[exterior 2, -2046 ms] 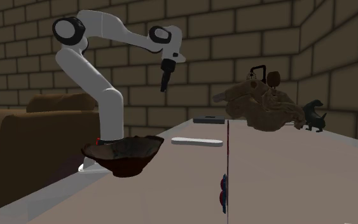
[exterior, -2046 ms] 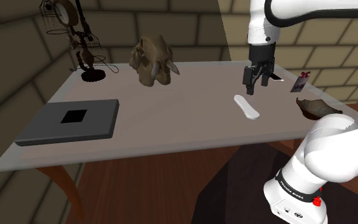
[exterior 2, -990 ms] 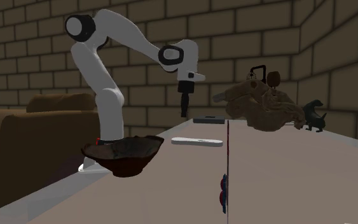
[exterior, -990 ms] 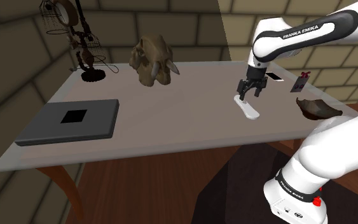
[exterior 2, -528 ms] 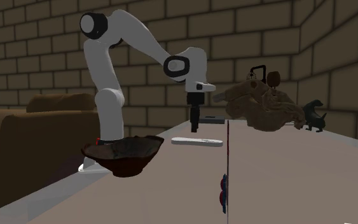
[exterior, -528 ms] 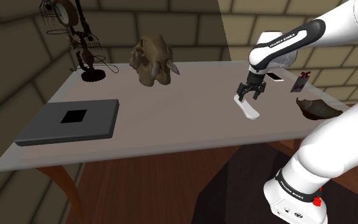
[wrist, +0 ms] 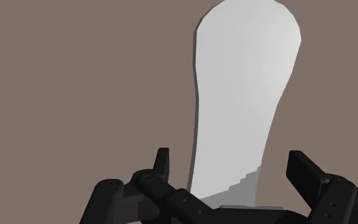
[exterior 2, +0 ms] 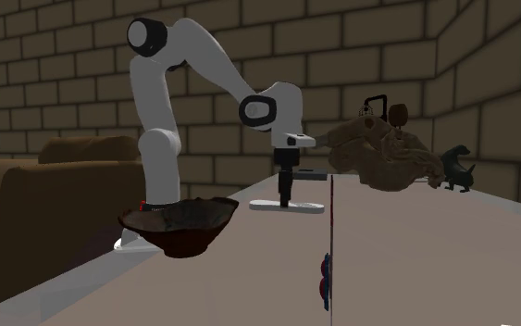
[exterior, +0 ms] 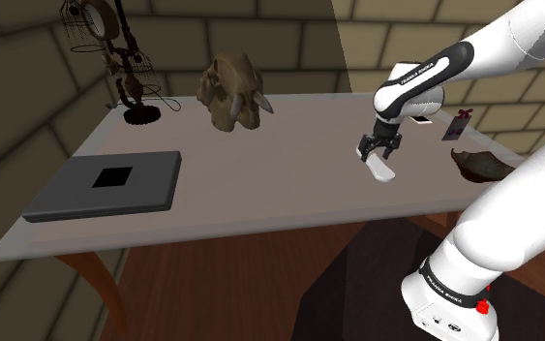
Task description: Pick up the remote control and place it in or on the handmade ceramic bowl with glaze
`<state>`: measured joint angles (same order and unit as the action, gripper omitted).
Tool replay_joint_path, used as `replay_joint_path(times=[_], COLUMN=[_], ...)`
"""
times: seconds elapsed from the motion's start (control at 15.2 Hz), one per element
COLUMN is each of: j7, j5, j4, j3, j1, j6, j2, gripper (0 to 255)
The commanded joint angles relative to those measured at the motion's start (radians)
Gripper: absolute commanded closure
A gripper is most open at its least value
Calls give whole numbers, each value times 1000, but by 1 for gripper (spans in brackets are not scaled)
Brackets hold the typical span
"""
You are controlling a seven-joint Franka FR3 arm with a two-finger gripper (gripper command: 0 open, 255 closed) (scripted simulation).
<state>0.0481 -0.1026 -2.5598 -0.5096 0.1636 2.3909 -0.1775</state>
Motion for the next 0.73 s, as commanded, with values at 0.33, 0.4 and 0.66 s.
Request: replay_joint_path(times=[0.33,0.4,0.66], j7=[4,4,4], j5=[5,5,5], j4=[-4,-3,-3], j3=[-2,-2,-2], j1=[-2,-2,-2], j6=[13,13,13], j2=[10,10,10], gripper=[0,0,255])
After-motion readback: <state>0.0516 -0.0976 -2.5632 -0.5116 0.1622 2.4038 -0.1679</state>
